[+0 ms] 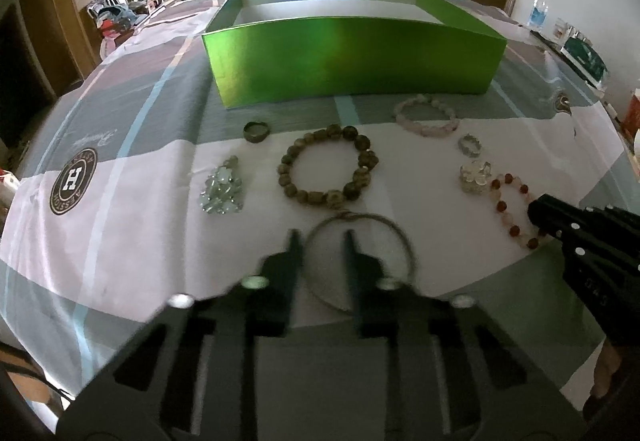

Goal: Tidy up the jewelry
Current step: 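Grasp the silver bangle with the left tool while the right tool grasps the red bead bracelet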

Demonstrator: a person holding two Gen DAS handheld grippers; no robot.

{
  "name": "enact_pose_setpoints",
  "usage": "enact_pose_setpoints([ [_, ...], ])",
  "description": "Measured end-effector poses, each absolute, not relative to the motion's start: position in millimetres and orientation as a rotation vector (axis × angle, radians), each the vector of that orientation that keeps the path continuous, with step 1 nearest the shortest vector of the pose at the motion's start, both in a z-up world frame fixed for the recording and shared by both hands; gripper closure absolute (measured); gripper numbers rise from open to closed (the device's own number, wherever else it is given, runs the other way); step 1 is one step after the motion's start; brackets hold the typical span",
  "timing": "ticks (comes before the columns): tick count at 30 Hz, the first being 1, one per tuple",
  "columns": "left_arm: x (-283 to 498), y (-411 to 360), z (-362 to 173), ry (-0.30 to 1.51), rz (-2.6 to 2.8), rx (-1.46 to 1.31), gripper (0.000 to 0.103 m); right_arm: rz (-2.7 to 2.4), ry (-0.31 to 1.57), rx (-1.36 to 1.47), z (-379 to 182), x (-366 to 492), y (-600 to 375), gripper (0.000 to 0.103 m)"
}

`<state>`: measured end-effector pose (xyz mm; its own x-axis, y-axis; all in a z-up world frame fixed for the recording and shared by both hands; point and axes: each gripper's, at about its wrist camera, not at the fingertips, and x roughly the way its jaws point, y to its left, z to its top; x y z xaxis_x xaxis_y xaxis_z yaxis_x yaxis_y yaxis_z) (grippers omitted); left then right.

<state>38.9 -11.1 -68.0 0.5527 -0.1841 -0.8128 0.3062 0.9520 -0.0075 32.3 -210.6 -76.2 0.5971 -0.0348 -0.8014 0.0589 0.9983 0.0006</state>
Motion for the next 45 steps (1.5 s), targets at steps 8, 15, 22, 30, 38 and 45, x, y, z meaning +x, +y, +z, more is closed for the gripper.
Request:
enact_pose_setpoints([
  [8, 37.8, -5.1, -60.4, 0.932, -0.282, 0.116, 0.099, -0.066, 0.899, 0.034, -65.2, 31.1, -212.9, 0.095],
  [15, 33.0, -1.1, -40.1, 0.875, -0.272, 0.115, 0.099, -0.075, 0.82, 0.033, -39.0, 27.7, -216.8, 0.095],
  [22, 34.2, -1.0, -49.1, 0.904, -0.272, 0.117, 0.099, -0.093, 0.886, 0.045, -60.7, 30.8, -221.4, 0.095],
  [30, 37.6, -1.9, -62.6, 0.932, -0.256, 0.128, 0.098, -0.123, 0.922, 0.059, -75.3, 34.5, -225.0, 0.058],
  [38, 37.3, -2.9, -68.0, 0.933, -0.233, 0.147, 0.076, -0.117, 0.923, 0.037, -79.4, 33.3, -221.5, 0.06],
  [45, 37.0, -3.2, -68.6, 0.929, -0.23, 0.151, 0.073, -0.068, 0.921, 0.01, -78.4, 30.4, -210.2, 0.093],
])
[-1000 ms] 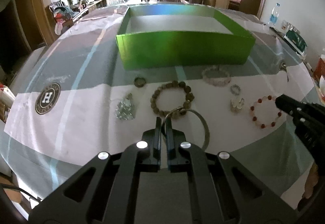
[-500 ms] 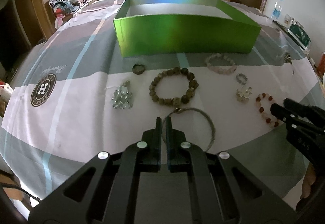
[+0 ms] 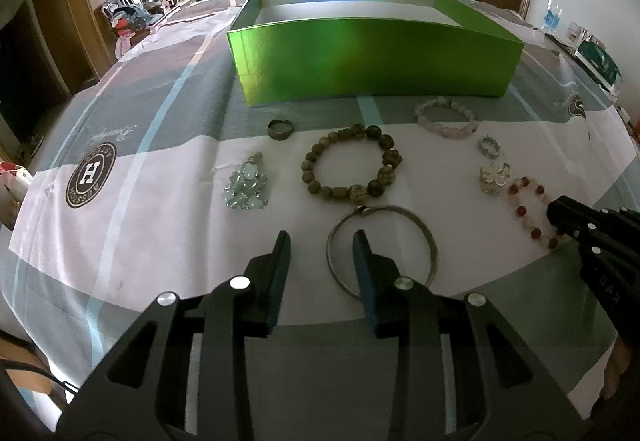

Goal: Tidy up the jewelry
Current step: 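Grasp the silver bangle with the left tool while the right tool grasps the red bead bracelet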

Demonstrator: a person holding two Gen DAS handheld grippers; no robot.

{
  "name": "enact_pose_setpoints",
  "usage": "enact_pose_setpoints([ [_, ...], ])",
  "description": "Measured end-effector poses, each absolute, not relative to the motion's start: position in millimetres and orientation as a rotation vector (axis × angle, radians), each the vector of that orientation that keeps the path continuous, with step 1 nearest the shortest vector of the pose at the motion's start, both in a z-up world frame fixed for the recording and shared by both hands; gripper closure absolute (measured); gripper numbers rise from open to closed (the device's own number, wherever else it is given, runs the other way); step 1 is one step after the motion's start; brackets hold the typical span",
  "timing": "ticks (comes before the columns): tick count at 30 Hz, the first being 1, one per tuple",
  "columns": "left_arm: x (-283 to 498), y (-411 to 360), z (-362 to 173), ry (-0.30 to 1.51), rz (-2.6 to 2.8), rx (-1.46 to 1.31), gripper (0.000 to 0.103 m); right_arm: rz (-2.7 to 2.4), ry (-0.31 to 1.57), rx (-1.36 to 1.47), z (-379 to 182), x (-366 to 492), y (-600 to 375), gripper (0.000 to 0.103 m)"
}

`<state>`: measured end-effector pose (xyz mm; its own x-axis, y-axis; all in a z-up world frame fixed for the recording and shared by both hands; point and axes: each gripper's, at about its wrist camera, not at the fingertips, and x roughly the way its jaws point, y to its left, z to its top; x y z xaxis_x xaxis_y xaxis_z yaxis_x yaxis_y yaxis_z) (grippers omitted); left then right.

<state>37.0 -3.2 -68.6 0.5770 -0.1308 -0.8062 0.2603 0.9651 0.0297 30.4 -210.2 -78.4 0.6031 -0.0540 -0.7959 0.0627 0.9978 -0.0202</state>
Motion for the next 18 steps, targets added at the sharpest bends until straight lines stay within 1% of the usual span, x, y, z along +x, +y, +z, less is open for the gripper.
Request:
enact_pose_setpoints([
  [5, 35.8, -4.3, -68.2, 0.931, -0.252, 0.14, 0.086, -0.07, 0.919, 0.004, -78.6, 30.1, -209.4, 0.093],
  [8, 35.9, -6.0, -68.1, 0.932, -0.256, 0.141, 0.09, -0.071, 0.916, 0.005, -78.8, 29.6, -209.6, 0.093],
  [11, 36.4, -6.2, -67.9, 0.933, -0.257, 0.14, 0.097, -0.07, 0.915, 0.008, -79.1, 29.5, -210.1, 0.093],
  [14, 36.0, -5.9, -67.7, 0.935, -0.258, 0.135, 0.099, -0.07, 0.916, 0.01, -79.1, 29.6, -210.3, 0.093],
  [18, 34.3, -2.8, -60.5, 0.922, -0.262, 0.116, 0.099, -0.071, 0.904, 0.016, -74.5, 29.1, -212.3, 0.095],
])
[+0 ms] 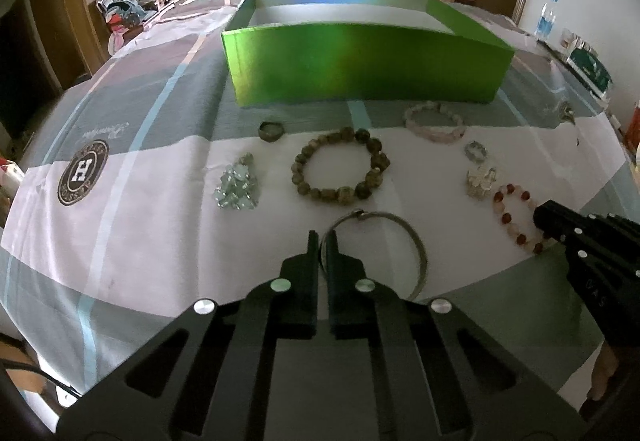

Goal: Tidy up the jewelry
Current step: 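Carry the bangle and bead bracelet into the green box and open both tools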

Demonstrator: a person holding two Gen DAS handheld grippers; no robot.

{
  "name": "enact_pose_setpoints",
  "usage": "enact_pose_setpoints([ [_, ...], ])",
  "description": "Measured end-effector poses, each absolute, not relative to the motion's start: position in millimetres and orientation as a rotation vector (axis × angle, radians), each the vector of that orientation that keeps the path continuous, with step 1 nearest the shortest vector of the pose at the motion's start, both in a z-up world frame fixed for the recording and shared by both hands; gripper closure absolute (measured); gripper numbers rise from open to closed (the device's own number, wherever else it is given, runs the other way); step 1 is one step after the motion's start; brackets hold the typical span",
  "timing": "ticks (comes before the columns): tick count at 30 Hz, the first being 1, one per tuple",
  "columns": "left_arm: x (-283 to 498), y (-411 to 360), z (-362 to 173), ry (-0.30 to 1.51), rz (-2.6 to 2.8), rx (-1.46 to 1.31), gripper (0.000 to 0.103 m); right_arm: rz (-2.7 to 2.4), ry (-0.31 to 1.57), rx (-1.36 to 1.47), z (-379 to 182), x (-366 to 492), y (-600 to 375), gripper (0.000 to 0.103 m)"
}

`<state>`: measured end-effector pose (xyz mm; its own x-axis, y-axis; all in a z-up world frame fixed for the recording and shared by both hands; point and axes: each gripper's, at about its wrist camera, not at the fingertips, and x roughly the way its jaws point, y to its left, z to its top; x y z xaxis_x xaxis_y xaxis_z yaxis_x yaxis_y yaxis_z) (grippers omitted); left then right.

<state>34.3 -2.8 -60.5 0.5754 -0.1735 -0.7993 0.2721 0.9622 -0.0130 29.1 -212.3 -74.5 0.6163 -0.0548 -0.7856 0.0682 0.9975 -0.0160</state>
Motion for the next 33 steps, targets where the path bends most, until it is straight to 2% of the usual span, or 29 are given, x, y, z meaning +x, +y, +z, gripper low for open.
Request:
enact_pose_setpoints([
  [18, 50.3, -2.2, 13.1, 0.772, -0.277, 0.121, 0.098, -0.105, 0.674, -0.066, 15.2, 38.7, -223.2, 0.095],
  [24, 83.1, -8.3, 48.4, 0.698, -0.261, 0.134, 0.098, -0.081, 0.587, -0.097, 48.8, 70.7, -217.1, 0.095],
  [33, 159.7, -25.0, 62.0, 0.725, -0.262, 0.143, 0.098, -0.014, 0.565, -0.081, 71.9, 157.0, -204.8, 0.095],
])
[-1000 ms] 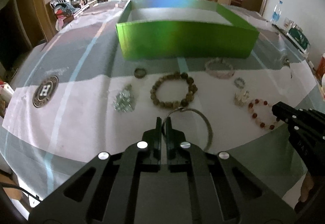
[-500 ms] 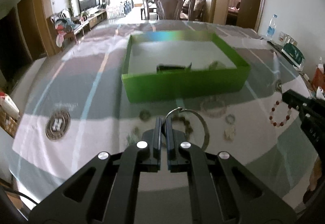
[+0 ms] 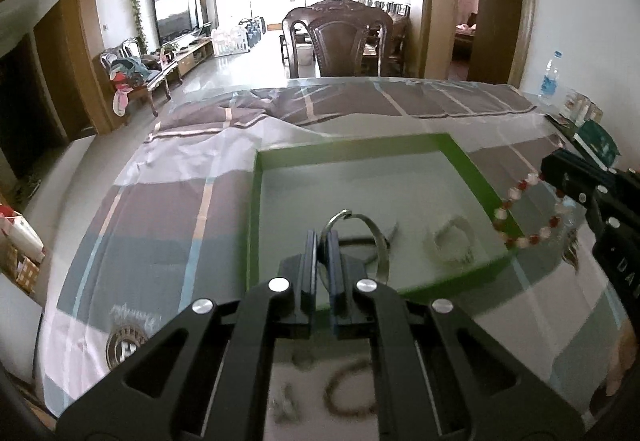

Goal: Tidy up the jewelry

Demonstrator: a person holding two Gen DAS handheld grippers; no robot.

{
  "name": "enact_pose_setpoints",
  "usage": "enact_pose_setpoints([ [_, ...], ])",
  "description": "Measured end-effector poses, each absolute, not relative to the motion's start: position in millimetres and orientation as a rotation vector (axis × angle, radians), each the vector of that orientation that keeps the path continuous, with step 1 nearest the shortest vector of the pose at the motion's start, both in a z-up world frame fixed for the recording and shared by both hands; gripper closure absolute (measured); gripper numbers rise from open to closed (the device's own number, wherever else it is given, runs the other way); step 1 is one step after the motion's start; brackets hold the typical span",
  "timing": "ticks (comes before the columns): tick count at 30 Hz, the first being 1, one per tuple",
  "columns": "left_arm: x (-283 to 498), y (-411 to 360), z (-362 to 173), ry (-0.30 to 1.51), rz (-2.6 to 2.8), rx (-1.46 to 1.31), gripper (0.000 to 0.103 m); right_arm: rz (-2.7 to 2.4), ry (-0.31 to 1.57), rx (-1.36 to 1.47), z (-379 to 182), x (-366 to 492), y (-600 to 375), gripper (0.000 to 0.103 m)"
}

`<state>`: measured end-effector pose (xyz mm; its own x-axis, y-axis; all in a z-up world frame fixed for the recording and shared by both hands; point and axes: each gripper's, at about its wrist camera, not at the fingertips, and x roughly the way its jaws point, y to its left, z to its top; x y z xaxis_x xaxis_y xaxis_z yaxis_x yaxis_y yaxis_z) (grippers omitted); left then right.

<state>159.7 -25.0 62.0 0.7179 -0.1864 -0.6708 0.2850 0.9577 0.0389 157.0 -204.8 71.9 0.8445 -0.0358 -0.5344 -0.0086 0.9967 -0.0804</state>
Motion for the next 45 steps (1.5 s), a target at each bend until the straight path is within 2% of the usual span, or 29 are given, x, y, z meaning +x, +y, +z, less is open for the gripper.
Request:
enact_pose_setpoints([
  [10, 209.3, -32.3, 28.8, 0.806, -0.233, 0.14, 0.096, -0.002, 0.722, -0.074, 22.3, 214.0, -199.1, 0.093],
  [12, 207.8, -30.2, 25.8, 0.806, -0.225, 0.15, 0.082, -0.009, 0.731, -0.063, 21.5, 210.0, -202.6, 0.079],
  [13, 205.3, -28.5, 25.8, 0.805, -0.223, 0.151, 0.08, -0.016, 0.728, -0.057, 23.6, 205.0, -205.3, 0.077],
  [21, 139.1, -0.5, 14.4, 0.781, -0.209, 0.204, 0.065, 0.042, 0.78, -0.021, 10.3, 122.1, -223.9, 0.076],
  [28, 119.3, 7.3, -28.3, 0.885, -0.207, 0.206, 0.063, 0.074, 0.93, 0.04, -44.4, 119.8, -223.7, 0.076],
  [30, 115.2, 11.3, -31.8, 0.896, -0.204, 0.191, 0.058, 0.084, 0.959, 0.042, -56.4, 132.3, -214.8, 0.076],
  [33, 106.0, 14.6, -33.1, 0.892, -0.201, 0.189, 0.054, 0.024, 0.981, 0.007, -68.5, 144.8, -206.5, 0.076],
  [39, 92.8, 2.5, -44.2, 0.901, -0.226, 0.215, 0.053, -0.062, 0.996, -0.051, -74.1, 133.0, -208.2, 0.075],
  [42, 88.7, -6.6, -49.2, 0.907, -0.245, 0.225, 0.052, -0.103, 0.995, -0.062, -73.7, 115.0, -218.9, 0.067],
  [45, 84.6, -13.7, -52.4, 0.907, -0.27, 0.234, 0.047, -0.105, 0.997, -0.047, -74.5, 95.0, -230.4, 0.065],
])
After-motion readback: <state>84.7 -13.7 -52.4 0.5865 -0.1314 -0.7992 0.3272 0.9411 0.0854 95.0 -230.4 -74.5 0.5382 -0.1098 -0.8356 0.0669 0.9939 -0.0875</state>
